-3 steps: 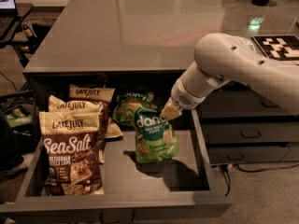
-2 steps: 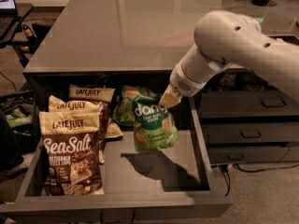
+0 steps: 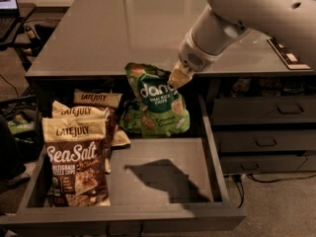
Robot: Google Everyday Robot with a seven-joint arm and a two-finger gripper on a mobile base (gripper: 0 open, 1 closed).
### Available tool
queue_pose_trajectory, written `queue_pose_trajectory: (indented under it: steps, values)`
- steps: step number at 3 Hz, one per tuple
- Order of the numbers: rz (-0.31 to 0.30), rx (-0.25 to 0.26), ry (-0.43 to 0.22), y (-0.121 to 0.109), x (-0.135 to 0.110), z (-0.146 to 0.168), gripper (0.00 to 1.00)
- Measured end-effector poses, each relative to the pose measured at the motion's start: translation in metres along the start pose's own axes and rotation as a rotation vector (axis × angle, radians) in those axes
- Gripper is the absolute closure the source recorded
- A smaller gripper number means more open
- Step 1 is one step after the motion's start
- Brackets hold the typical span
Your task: Pick green rice chip bag from top drawer and place on counter
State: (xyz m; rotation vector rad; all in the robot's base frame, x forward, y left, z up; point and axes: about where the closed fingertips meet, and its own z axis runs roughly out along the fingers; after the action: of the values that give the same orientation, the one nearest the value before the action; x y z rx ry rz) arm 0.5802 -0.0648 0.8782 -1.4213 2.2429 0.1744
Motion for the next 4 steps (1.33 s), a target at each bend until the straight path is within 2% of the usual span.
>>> queue_pose_trajectory:
  steps: [1,2,3,4]
  values:
    - [-0.003,0.002,-0.002,-0.001,-0.003,-0.002,1.0]
    - [-0.016,0.028,-0.004,-0.005,-0.012,-0.012,1.0]
    - [-0.067,0.076,-0.019,-0.024,-0.04,-0.034,1.0]
    - [-0.122,0.113,-0.032,-0.049,-0.077,-0.059,1.0]
